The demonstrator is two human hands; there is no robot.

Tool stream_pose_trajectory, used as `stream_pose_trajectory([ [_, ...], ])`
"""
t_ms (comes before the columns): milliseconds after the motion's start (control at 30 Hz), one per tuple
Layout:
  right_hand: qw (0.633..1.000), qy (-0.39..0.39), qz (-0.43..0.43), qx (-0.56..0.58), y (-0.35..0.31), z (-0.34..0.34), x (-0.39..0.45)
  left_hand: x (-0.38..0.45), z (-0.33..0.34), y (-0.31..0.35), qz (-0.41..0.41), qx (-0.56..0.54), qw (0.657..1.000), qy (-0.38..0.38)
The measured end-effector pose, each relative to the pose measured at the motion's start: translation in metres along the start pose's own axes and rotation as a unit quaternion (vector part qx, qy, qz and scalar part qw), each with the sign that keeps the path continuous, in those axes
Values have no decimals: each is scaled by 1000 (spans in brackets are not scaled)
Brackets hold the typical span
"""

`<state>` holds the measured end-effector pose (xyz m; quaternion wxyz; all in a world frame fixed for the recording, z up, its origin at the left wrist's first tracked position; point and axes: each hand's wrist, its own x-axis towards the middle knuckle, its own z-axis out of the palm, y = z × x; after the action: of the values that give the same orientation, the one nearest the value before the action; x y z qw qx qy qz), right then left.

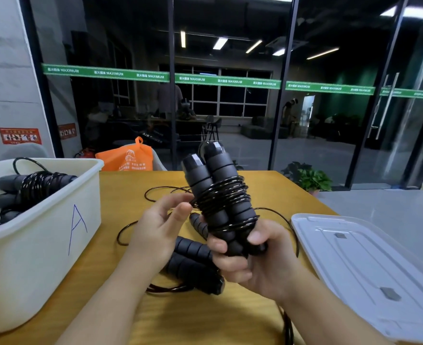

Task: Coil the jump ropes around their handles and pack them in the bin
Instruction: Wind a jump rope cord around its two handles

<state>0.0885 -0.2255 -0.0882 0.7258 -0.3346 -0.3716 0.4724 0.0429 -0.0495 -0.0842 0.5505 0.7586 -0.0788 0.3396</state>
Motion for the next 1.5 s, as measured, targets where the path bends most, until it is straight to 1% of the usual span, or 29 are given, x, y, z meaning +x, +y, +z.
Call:
stream_pose_trajectory([
  [67,998,-39,31,39,-2,-3,1,-3,7,3,17,-15,999,-40],
  [133,993,-63,60,82,-3,-6,1,-5,12,6,8,-37,998,-51],
  [233,984,-80,96,127,-2,-11,0,-8,15,10,-9,-12,999,-28],
  [300,980,-89,106,142,-1,-13,0,-10,16,13,1,20,1000,-11],
  [433,984,-89,98,118,0,-12,2,-12,14,6,94,98,990,26],
  [567,995,-43,64,59,-2,-14,0,-9,8,3,130,146,980,41],
  [633,996,-28,62,50,-3,-16,-1,-9,8,5,113,171,978,44],
  [700,995,-38,70,56,-3,-15,-1,-10,9,8,63,150,986,39],
  [733,994,-52,74,65,-3,-14,-1,-10,10,10,26,110,993,20],
  [800,989,-80,86,86,-3,-13,-1,-9,13,17,-37,-13,999,-37],
  [833,988,-87,92,89,-4,-14,-1,-9,14,23,-72,-70,993,-63],
  [900,989,-86,100,70,-5,-19,-2,-10,14,33,-121,-135,979,-96],
  [967,993,-60,96,27,-7,-21,-3,-12,16,40,-145,-147,972,-111],
  [1033,996,-5,83,-12,-8,-21,-5,-12,17,36,-153,-132,976,-82],
  [1067,996,34,71,-34,-8,-19,-5,-12,16,33,-160,-119,978,-65],
  [1133,986,144,50,-71,-6,-12,-3,-9,14,25,-158,-67,985,-35],
  [1167,970,217,38,-100,-5,-11,0,-8,14,21,-142,-18,990,-17],
  [1200,944,295,22,-146,-3,-10,3,-8,14,17,-121,35,992,1],
  [1233,905,369,5,-210,-1,-7,5,-8,15,16,-103,86,991,19],
  [1267,863,422,-13,-276,1,-5,6,-9,16,16,-89,126,987,36],
  [1300,833,444,-34,-328,2,-4,7,-10,18,16,-78,155,984,46],
  [1333,814,449,-53,-365,2,-3,7,-11,19,16,-68,177,981,50],
  [1367,803,445,-66,-391,2,-2,7,-12,21,17,-62,192,978,52],
  [1400,800,436,-73,-406,2,-2,6,-13,22,17,-58,200,977,53],
  [1433,808,417,-71,-409,1,-1,5,-13,22,18,-58,200,976,59],
  [1467,818,397,-60,-412,1,-1,4,-13,21,19,-58,198,976,65],
  [1500,820,383,-39,-423,2,-4,3,-13,20,19,-60,201,975,70],
])
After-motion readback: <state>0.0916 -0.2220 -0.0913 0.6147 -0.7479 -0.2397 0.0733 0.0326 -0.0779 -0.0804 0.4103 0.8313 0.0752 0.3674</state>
